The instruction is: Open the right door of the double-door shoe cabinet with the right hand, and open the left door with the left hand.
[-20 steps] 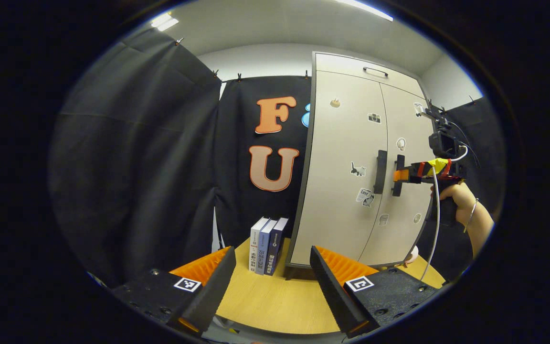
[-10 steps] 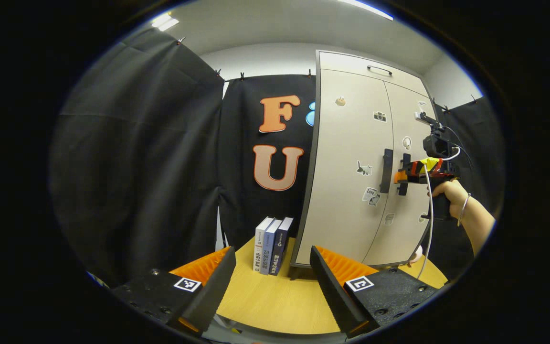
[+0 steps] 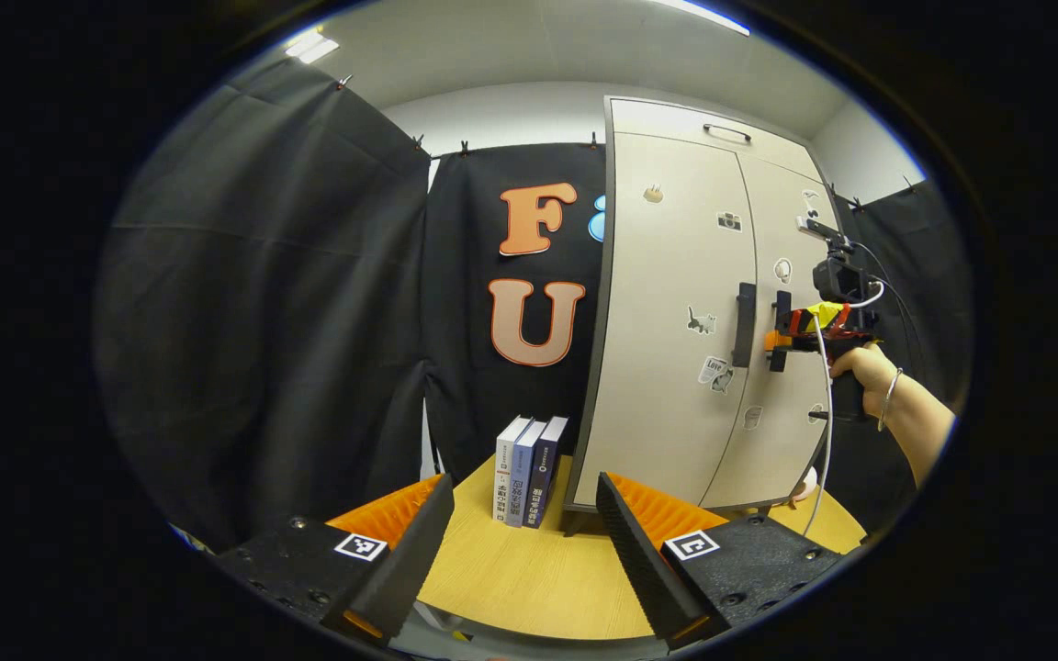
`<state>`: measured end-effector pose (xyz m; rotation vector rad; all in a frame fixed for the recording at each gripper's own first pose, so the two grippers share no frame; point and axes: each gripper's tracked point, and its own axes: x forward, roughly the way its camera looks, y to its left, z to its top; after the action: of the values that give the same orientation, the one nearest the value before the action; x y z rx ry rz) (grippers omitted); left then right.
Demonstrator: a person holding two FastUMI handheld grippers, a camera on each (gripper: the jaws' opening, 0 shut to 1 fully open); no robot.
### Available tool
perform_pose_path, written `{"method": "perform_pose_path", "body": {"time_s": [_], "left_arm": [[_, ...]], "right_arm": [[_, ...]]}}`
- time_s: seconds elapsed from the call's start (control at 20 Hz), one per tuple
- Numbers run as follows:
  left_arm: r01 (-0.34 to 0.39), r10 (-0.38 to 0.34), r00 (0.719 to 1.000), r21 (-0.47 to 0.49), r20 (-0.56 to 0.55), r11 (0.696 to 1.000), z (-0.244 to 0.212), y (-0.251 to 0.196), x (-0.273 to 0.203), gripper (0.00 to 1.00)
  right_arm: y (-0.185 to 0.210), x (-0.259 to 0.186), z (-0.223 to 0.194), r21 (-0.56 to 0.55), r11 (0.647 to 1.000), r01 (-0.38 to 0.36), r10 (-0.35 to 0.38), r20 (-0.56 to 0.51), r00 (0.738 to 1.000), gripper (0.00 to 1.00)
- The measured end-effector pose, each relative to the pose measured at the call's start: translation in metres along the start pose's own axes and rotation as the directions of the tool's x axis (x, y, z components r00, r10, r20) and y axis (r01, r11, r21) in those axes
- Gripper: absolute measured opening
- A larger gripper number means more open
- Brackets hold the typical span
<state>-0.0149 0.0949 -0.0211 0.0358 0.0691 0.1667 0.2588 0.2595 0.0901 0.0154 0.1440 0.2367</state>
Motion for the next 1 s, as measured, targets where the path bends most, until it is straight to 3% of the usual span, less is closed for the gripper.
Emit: {"method": "perform_pose_path", "body": {"time_s": [0.1,0.15,1.0], "left_arm": [[0.006,-0.006,1.000,-0.003,-0.003,1.000,-0.001,-0.002,-0.003,0.95],[0.010,-0.010,1.000,-0.005,-0.005,1.000,-0.003,-0.005,-0.004,0.95],[0.056,-0.056,0.998,-0.006,0.009,0.998,0.007,-0.032,-0.028,0.95]], "right_arm": [[-0.001,-0.005,-0.001,0.008,1.000,-0.010,0.010,-0.001,1.000,0.26],[0.000,-0.010,-0.001,0.036,0.999,-0.020,0.020,0.006,1.000,0.16],[-0.022,-0.051,-0.001,-0.024,0.999,-0.041,0.041,0.023,0.999,0.17]]}}
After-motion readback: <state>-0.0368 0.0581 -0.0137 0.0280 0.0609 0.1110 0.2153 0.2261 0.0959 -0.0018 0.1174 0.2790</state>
